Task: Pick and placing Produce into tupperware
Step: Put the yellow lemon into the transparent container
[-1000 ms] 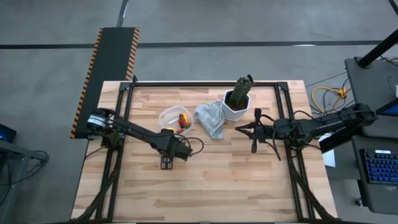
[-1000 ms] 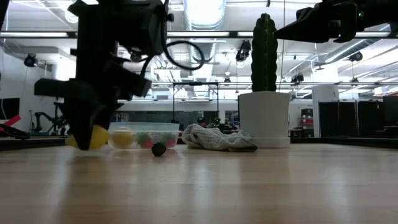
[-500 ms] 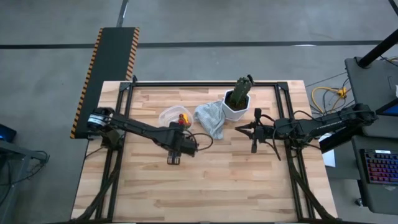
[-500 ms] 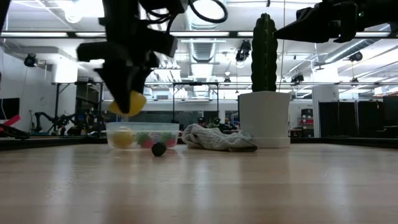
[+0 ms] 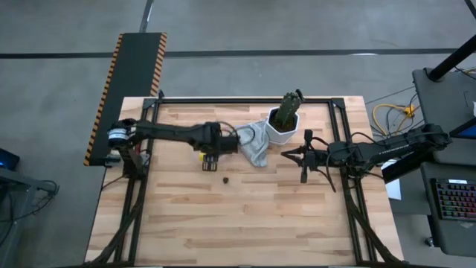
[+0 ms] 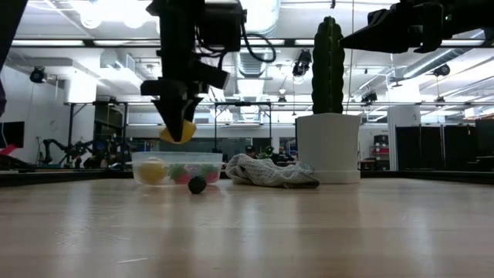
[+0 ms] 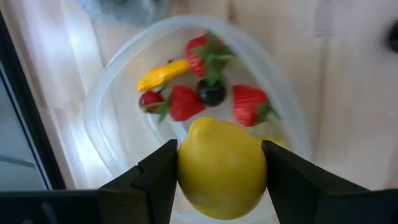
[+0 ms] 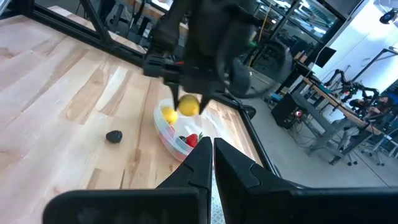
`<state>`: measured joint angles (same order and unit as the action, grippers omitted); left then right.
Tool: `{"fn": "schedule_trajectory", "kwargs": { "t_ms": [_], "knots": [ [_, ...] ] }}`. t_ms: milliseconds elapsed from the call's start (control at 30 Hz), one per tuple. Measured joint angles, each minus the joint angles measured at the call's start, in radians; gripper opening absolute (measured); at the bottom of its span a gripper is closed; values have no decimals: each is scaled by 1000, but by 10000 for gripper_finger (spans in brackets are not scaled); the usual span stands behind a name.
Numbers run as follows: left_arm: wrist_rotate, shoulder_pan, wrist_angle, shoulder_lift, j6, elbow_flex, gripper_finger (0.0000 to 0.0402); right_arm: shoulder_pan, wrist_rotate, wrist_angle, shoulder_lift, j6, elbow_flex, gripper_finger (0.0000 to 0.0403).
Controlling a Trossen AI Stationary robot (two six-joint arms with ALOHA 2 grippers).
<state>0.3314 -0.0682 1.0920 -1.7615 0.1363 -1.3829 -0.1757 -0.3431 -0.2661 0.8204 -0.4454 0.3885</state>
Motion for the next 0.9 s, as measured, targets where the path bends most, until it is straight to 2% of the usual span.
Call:
{"fn": "schedule_trajectory", "kwargs": {
  "t_ms": [400, 633, 900],
  "knots": [
    [-132, -157, -28, -3, 72, 30, 185, 0, 0, 1, 0, 0, 0, 9],
    [-128, -172, -62, -3, 81, 115, 185, 0, 0, 2, 0, 0, 0, 9],
    [-117, -179, -90, -3, 84, 154, 185, 0, 0, 2, 0, 0, 0, 9]
  ]
}}
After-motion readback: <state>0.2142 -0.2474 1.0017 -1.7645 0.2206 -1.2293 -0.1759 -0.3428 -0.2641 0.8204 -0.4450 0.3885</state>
